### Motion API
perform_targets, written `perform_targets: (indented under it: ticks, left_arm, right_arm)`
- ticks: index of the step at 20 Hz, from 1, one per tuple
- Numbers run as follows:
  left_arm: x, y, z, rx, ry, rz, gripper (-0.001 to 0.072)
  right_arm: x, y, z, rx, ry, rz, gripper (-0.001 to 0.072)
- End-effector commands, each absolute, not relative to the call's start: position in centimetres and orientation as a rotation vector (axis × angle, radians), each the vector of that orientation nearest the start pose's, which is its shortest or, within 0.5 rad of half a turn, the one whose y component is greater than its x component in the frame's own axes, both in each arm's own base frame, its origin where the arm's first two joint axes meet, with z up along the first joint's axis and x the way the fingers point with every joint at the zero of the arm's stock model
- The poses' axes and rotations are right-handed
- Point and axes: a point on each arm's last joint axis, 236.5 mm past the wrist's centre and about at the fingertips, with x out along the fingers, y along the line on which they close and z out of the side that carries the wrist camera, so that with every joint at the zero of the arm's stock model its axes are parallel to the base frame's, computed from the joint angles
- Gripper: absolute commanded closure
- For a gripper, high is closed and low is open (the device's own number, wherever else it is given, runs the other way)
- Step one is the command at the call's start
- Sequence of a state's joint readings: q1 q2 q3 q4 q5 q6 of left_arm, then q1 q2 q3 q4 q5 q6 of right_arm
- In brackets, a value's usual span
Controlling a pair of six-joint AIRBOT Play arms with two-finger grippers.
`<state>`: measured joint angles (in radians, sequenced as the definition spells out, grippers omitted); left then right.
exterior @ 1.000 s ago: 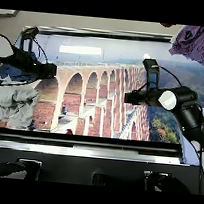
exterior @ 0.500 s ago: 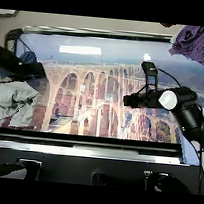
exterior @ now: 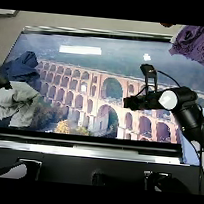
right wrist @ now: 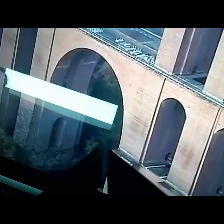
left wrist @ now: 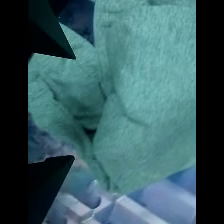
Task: Fold the clothes and pants, and hang the long-sleeved shirts on hangers.
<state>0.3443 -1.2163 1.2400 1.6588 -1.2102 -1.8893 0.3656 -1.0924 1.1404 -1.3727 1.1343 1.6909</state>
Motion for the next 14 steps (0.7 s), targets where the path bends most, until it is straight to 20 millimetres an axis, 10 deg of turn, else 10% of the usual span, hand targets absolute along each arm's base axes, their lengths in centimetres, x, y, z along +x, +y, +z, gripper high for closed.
perform_targets:
  ticks: [1, 12, 14]
  left_arm:
    - [37.9, 19.0, 4.2, -0.490, 0.926, 0.632, 0.0005]
    - [41.4, 20.2, -4.2, -0.525, 0.966, 0.618, 0.0006]
    - [40.9, 19.2, -5.5, -0.571, 1.015, 0.614, 0.0219]
  right_arm:
    - [33.2, 17.2, 7.6, 0.076, 1.147, 0.376, 0.0617]
    - [33.2, 17.2, 7.6, 0.076, 1.149, 0.376, 0.0618]
    - [33.2, 17.3, 7.6, 0.076, 1.149, 0.376, 0.0618]
